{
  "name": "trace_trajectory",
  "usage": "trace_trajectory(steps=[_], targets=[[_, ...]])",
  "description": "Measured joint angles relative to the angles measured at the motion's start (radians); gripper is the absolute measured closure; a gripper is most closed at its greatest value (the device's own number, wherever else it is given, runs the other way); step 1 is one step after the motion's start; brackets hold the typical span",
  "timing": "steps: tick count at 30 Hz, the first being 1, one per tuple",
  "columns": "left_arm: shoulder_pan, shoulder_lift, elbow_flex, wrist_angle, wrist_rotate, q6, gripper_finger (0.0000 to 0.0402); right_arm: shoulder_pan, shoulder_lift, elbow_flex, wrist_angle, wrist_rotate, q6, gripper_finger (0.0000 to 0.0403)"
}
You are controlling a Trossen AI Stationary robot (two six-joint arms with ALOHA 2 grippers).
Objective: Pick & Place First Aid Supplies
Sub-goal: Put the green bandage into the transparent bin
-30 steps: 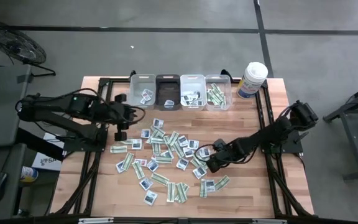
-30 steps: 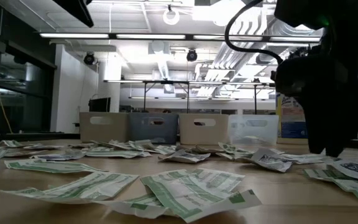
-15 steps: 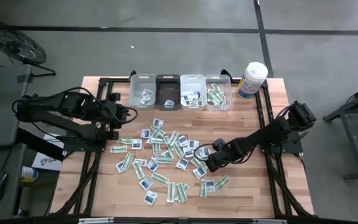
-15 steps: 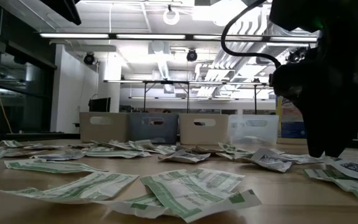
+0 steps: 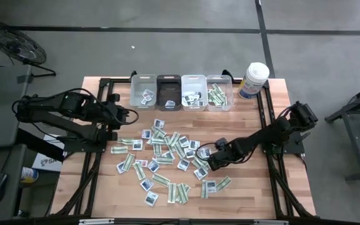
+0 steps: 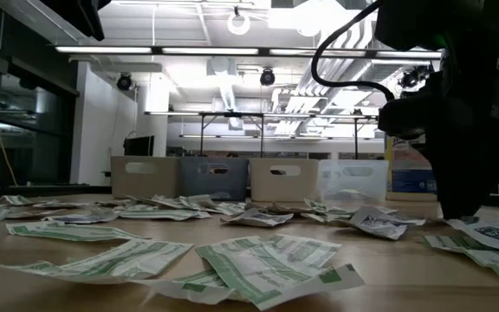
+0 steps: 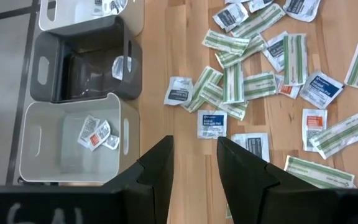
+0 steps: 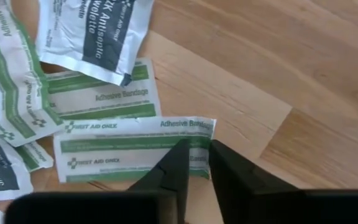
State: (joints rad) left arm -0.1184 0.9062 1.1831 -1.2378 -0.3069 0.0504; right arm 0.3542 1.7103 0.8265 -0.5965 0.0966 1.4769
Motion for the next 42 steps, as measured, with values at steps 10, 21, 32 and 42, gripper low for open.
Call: trace_trajectory(steps=[10, 21, 32, 42], targets=[[0.000, 0.000, 0.000, 0.000, -0.003, 0.005, 0.0283, 0.006, -0.005, 0.000, -0.013, -0.002, 0.052, 0.0401], [0.000, 0.000, 0.000, 0.010, 0.002, -0.010, 0.0282, 0.024, -0.140, 0.129, -0.313, 0.083, 0.095, 0.0403], [0.000, 0.000, 0.000, 0.038, 0.000, -0.011, 0.0283, -0.036, -0.236, 0.318, -0.608, 0.290, 0.076, 0.0403], [0.000, 0.001, 0.000, 0.078, -0.036, 0.007, 0.0283, -0.324, -0.278, 0.343, -0.606, 0.367, -0.291, 0.0403]])
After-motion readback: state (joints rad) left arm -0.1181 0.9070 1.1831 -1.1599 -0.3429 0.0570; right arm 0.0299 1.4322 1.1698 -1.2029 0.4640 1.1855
